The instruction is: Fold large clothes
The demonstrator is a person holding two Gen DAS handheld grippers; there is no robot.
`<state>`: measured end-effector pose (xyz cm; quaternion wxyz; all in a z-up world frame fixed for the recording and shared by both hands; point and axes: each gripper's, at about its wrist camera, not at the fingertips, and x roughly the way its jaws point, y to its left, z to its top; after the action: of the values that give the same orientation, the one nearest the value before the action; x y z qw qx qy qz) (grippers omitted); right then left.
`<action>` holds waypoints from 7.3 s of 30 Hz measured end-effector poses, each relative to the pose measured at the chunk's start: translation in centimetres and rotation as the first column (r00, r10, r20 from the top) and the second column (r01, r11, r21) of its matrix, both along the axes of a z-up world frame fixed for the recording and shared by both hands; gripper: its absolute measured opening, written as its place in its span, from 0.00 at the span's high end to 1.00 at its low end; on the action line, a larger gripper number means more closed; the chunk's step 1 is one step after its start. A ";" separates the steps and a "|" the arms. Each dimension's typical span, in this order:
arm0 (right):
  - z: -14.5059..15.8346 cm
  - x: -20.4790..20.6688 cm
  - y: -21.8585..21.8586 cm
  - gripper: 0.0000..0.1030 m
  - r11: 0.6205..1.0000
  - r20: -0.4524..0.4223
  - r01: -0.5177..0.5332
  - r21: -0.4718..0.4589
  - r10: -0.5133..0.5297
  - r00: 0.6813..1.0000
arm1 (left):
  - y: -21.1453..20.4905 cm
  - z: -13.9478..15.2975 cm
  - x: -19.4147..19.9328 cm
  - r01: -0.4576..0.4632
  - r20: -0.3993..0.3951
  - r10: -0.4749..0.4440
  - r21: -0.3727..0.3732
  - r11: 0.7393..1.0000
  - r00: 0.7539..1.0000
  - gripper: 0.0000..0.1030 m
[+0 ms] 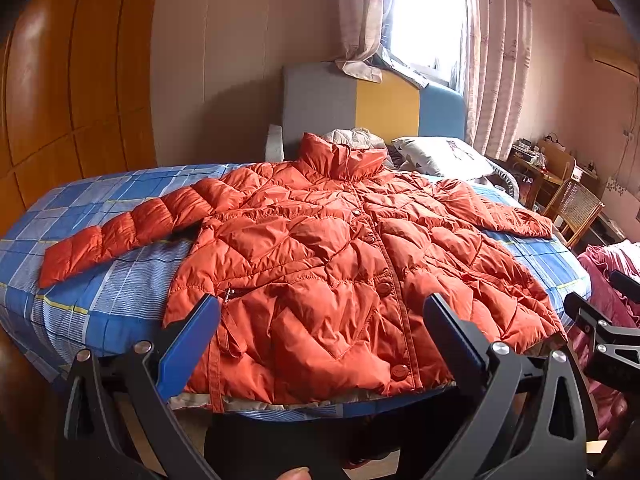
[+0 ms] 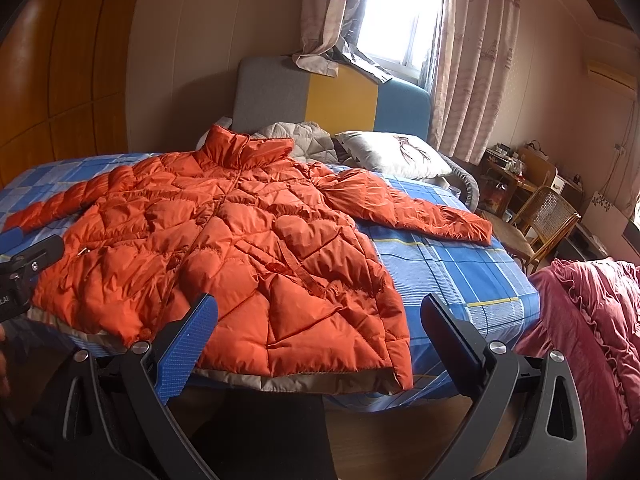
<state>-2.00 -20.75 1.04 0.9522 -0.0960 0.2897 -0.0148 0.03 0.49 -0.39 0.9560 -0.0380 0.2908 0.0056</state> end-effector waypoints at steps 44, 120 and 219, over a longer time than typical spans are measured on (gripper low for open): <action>-10.4 35.6 -35.5 0.20 0.660 -0.454 0.727 0.190 -0.598 0.661 | 10.5 -6.8 18.6 -0.289 -0.271 0.274 -0.016 0.957 0.923 0.02; -2.7 38.4 27.2 0.96 0.900 -0.269 -0.277 0.336 0.373 0.888 | 16.9 -7.8 20.5 -0.264 -0.211 0.225 -0.180 0.947 0.951 0.18; -12.5 40.6 6.2 0.25 0.994 -0.331 0.071 0.086 -0.038 0.943 | 13.4 -9.0 35.0 -0.134 -0.286 0.053 -0.272 0.953 0.957 0.53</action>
<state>38.57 -14.51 -11.50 0.8933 -0.0428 0.4473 -0.0108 34.99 13.85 -9.37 0.8891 -0.1895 0.4164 0.0142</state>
